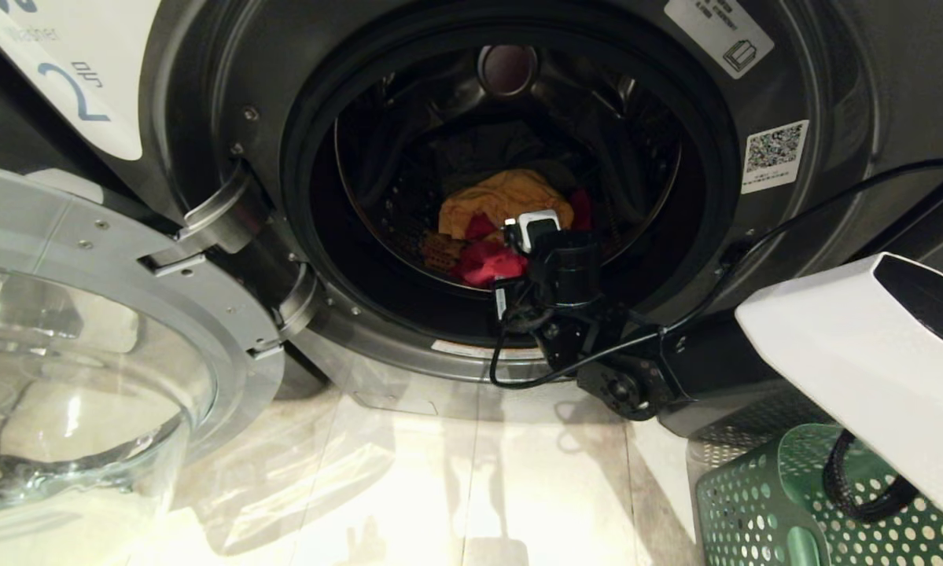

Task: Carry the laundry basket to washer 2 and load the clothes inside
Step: Close the washing machine door with the left hand

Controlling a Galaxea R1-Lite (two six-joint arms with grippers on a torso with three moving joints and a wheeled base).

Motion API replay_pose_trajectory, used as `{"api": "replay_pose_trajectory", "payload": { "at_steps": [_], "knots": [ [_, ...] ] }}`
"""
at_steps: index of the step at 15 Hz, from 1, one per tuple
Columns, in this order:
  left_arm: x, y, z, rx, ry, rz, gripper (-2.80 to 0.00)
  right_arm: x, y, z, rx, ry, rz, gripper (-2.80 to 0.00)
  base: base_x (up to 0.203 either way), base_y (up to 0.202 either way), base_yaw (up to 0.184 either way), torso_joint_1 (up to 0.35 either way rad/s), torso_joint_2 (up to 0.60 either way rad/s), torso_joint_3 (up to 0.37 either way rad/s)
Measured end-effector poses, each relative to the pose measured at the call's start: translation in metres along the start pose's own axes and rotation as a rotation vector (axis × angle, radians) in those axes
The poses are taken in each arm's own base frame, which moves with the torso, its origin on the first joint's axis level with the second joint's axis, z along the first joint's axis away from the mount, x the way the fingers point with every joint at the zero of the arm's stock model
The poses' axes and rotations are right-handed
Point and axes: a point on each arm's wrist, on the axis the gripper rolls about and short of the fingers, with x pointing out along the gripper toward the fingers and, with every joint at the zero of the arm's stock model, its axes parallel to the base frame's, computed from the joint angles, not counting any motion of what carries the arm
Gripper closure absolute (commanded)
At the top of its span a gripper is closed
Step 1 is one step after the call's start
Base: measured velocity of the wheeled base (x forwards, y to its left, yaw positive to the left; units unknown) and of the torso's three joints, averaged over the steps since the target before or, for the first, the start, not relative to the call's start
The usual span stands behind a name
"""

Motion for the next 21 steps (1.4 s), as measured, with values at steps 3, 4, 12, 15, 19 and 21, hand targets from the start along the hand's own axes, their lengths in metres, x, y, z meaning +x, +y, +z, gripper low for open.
{"api": "replay_pose_trajectory", "payload": {
  "at_steps": [3,4,12,15,19,21],
  "knots": [
    [0.000,0.000,0.000,0.000,0.000,0.000,0.00,-0.014,-0.007,0.015,0.008,-0.013,-0.013,-2.80,0.000,0.000,0.000,0.000,0.00,0.000],
    [0.000,0.000,0.000,0.000,0.000,0.000,0.00,-0.019,-0.008,0.015,0.006,-0.004,-0.013,-2.80,0.000,0.000,0.000,0.000,0.00,0.000],
    [0.000,0.000,0.000,0.000,0.000,0.000,0.00,-0.047,-0.002,0.010,0.040,0.032,0.038,-2.80,0.000,0.000,0.000,0.000,0.00,0.000],
    [0.000,0.000,0.000,0.000,0.000,0.000,0.00,-0.063,-0.003,0.006,0.034,0.105,0.057,-2.80,0.000,0.000,0.000,0.000,0.00,0.000],
    [0.000,0.000,0.000,0.000,0.000,0.000,0.00,-0.065,-0.001,-0.003,0.056,0.204,0.083,-2.80,0.000,0.000,0.000,0.000,0.00,0.000],
    [0.000,0.000,0.000,0.000,0.000,0.000,0.00,-0.062,0.002,-0.009,0.053,0.220,0.097,-2.80,0.000,0.000,0.000,0.000,0.00,0.000]
  ]
}}
